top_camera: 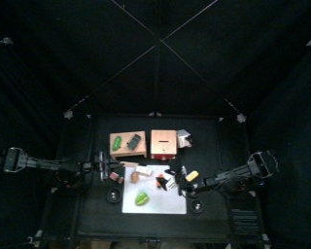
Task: Cut carrot
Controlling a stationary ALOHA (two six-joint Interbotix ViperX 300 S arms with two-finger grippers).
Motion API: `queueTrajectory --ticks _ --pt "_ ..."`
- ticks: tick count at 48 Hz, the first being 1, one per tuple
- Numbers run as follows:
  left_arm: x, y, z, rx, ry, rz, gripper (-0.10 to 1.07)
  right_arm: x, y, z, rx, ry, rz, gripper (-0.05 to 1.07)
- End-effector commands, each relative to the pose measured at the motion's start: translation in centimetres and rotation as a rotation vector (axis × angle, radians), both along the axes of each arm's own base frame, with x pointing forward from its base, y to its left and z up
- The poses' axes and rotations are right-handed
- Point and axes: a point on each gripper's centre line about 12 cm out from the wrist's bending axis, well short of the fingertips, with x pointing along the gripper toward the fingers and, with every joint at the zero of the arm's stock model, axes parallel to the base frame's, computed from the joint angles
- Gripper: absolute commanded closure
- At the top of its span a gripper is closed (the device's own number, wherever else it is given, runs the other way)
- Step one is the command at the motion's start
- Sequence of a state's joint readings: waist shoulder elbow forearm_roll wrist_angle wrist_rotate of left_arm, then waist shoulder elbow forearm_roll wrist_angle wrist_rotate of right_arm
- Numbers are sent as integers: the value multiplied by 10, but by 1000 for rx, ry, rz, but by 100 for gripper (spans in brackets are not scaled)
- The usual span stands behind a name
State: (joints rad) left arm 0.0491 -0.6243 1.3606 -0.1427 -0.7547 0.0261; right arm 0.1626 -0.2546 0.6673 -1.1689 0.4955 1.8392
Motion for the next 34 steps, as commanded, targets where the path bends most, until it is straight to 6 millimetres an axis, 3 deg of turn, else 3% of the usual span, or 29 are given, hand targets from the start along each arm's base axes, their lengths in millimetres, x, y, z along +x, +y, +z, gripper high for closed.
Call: queueTrajectory --ticks 1,17,34 --pt "7 -2 12 3 -38 -12 55 -9 -6 22 -61 -44 59 2" --pt "18 -5 34 24 -97 -33 54 -39 -25 33 -255 -26 143 2" --pt "41 -7 53 40 -132 -47 54 -28 -28 38 -383 -63 285 3"
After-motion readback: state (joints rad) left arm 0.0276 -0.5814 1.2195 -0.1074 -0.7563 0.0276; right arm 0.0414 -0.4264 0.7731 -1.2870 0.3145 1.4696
